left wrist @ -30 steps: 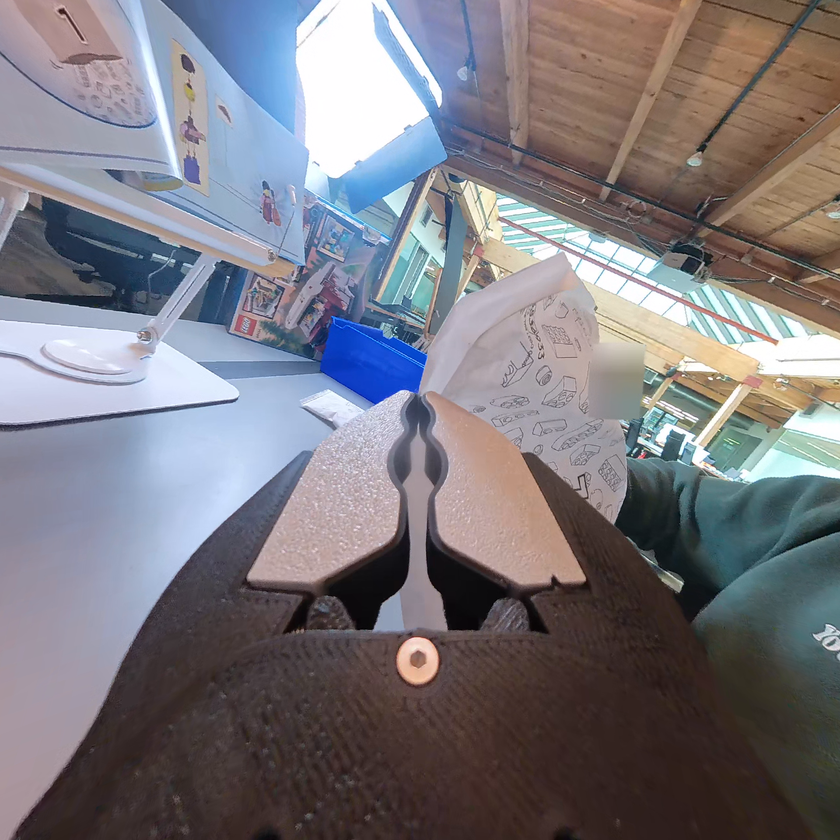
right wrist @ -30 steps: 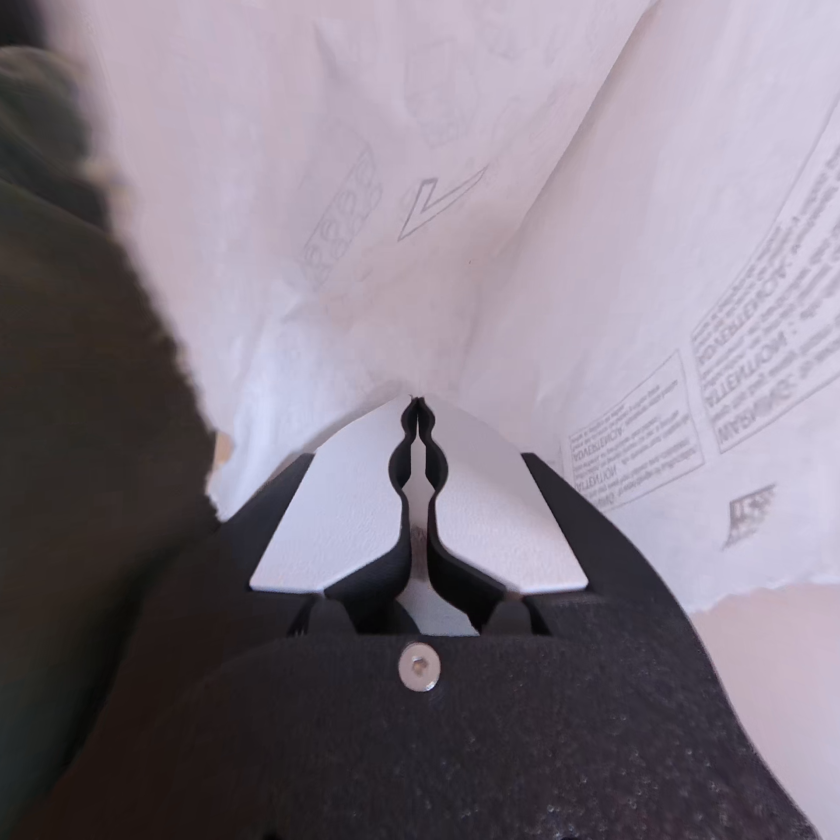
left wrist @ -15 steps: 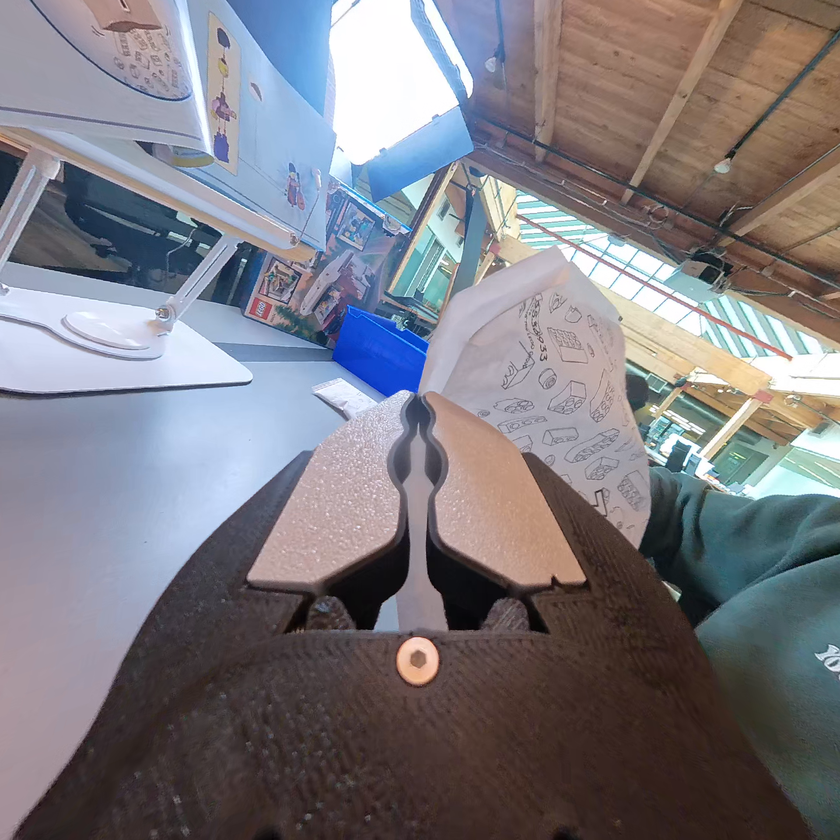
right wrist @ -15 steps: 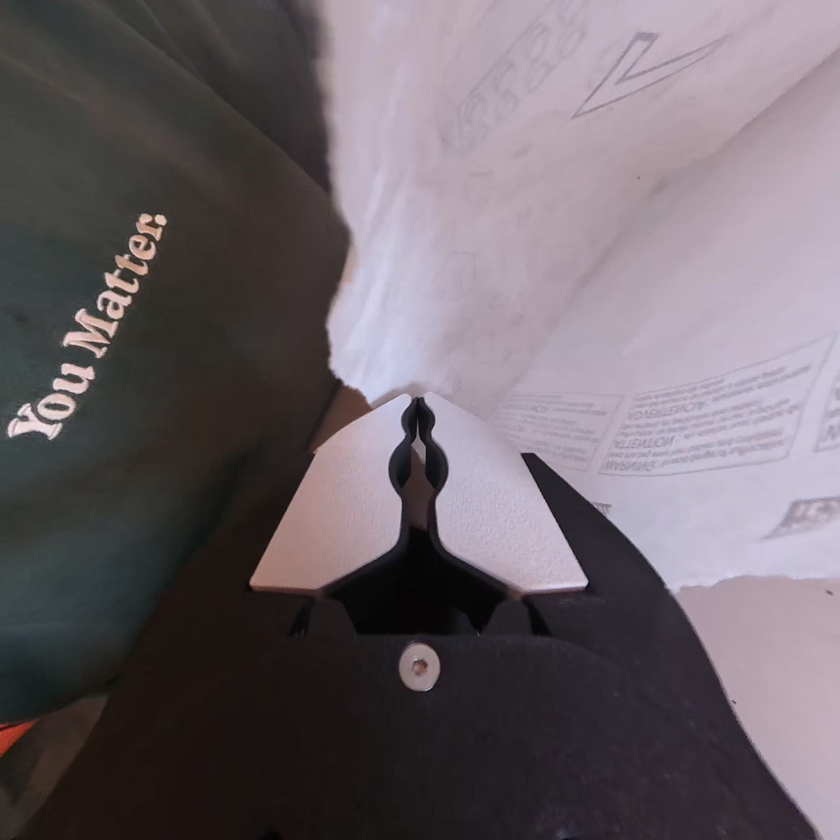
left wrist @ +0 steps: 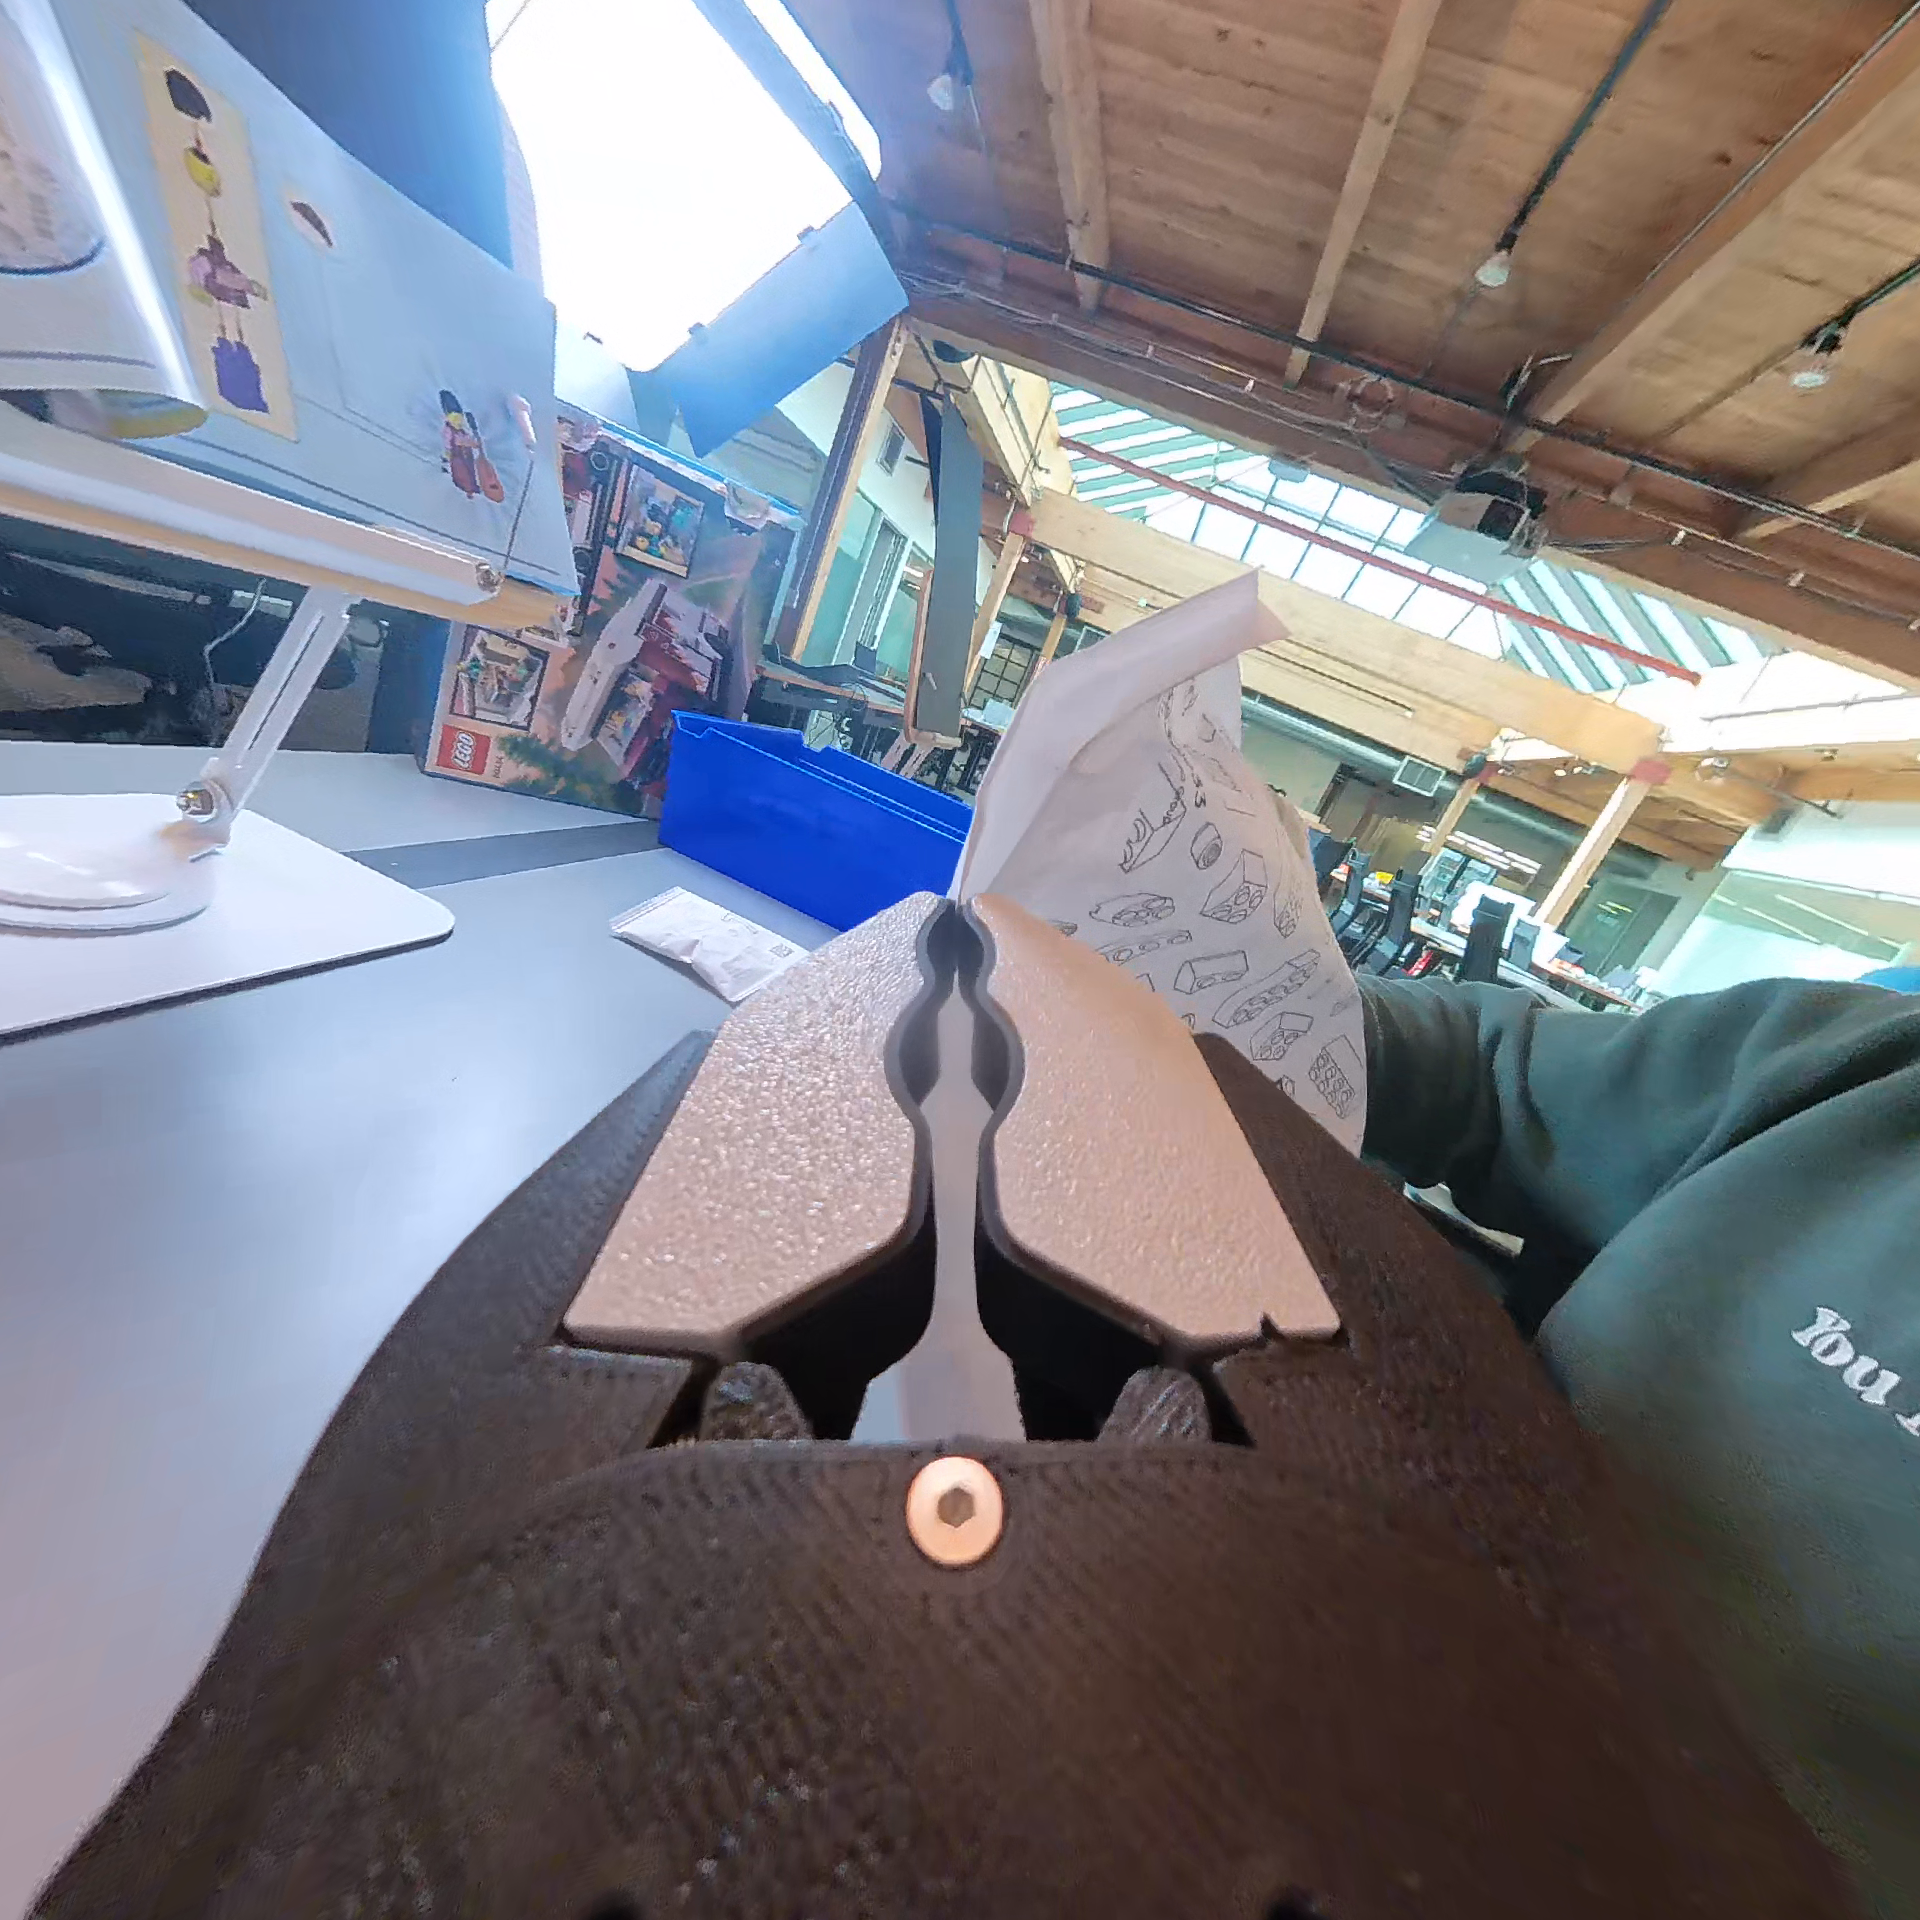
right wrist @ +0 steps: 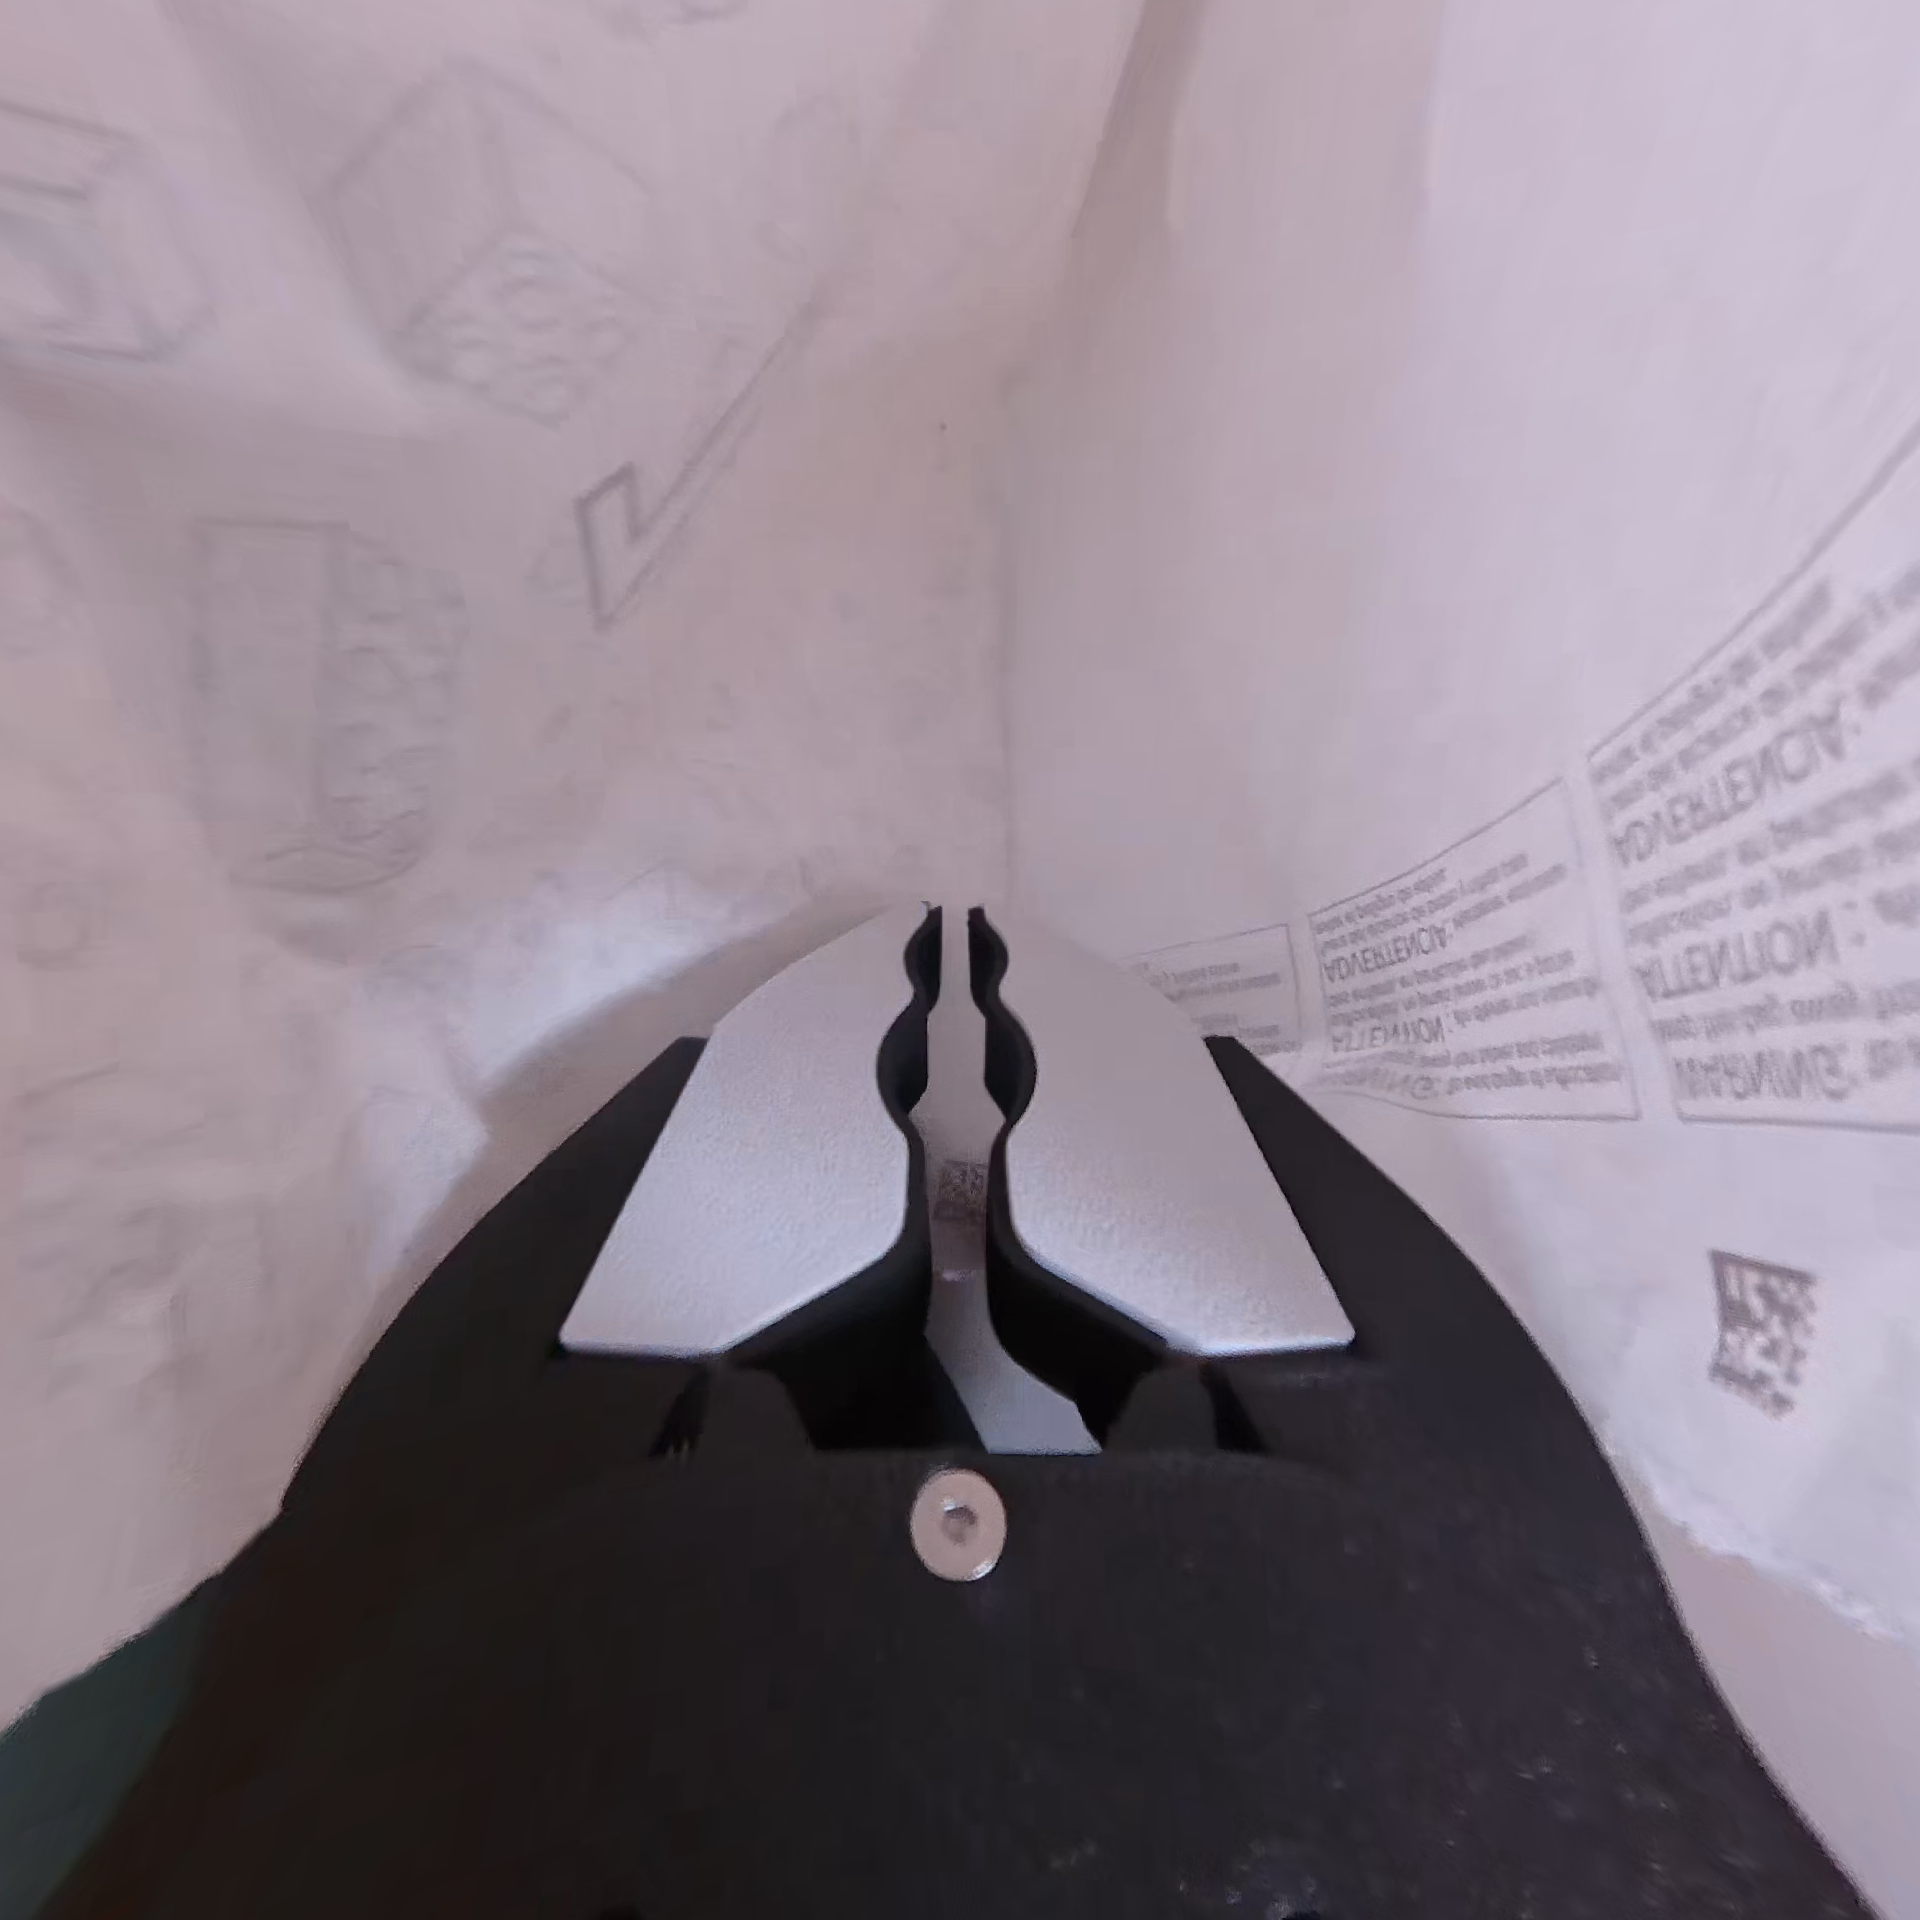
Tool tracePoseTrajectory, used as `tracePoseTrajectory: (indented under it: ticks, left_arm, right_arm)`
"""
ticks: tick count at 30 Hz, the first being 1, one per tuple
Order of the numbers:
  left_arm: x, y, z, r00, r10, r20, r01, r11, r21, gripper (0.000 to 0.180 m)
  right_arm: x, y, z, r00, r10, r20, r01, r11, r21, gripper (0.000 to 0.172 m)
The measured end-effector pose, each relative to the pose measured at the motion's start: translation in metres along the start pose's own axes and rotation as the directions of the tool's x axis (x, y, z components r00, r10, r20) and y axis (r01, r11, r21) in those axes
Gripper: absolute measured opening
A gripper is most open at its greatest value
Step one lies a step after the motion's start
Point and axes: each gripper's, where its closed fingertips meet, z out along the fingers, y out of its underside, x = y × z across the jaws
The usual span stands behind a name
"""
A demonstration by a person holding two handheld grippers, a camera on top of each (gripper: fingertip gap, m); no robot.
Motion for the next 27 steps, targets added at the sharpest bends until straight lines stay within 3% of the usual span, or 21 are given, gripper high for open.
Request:
tracePoseTrajectory:
  ticks: [5, 9, 14, 16, 18, 19, 22, 27]
  left_arm:
    - [0.002, -0.006, -0.003, 0.994, 0.098, 0.045, -0.096, 0.995, -0.033, 0.000]
    - [0.009, -0.005, -0.003, 0.965, 0.257, 0.058, -0.246, 0.958, -0.148, 0.000]
    - [0.025, 0.007, -0.001, 0.943, 0.331, -0.028, -0.328, 0.912, -0.245, 0.002]
    - [0.037, 0.015, 0.001, 0.937, 0.333, -0.105, -0.349, 0.898, -0.270, 0.001]
    - [0.052, 0.023, 0.003, 0.922, 0.336, -0.193, -0.381, 0.878, -0.290, 0.003]
    - [0.056, 0.019, 0.003, 0.908, 0.366, -0.205, -0.412, 0.870, -0.270, 0.003]
    - [0.057, 0.011, -0.003, 0.899, 0.386, -0.209, -0.431, 0.865, -0.257, 0.013]
    - [0.059, 0.014, -0.006, 0.906, 0.360, -0.224, -0.412, 0.872, -0.265, 0.010]
  right_arm:
    - [0.008, -0.013, -0.008, 0.994, 0.006, -0.105, -0.007, 1.000, -0.005, 0.024]
    - [0.000, -0.018, -0.015, 0.997, -0.056, -0.060, 0.055, 0.998, -0.018, 0.024]
    - [0.004, -0.025, -0.016, 0.988, -0.126, -0.091, 0.127, 0.992, 0.005, 0.020]
    - [0.005, -0.040, -0.020, 0.956, -0.230, -0.181, 0.245, 0.967, 0.064, 0.013]
    - [0.000, -0.058, -0.028, 0.859, -0.409, -0.308, 0.457, 0.883, 0.104, 0.000]
    - [-0.003, -0.060, -0.030, 0.850, -0.421, -0.318, 0.473, 0.875, 0.106, 0.000]
    - [-0.009, -0.057, -0.030, 0.946, -0.271, -0.177, 0.300, 0.940, 0.165, 0.009]
    - [-0.009, -0.043, -0.024, 0.972, -0.209, -0.108, 0.222, 0.966, 0.130, 0.042]
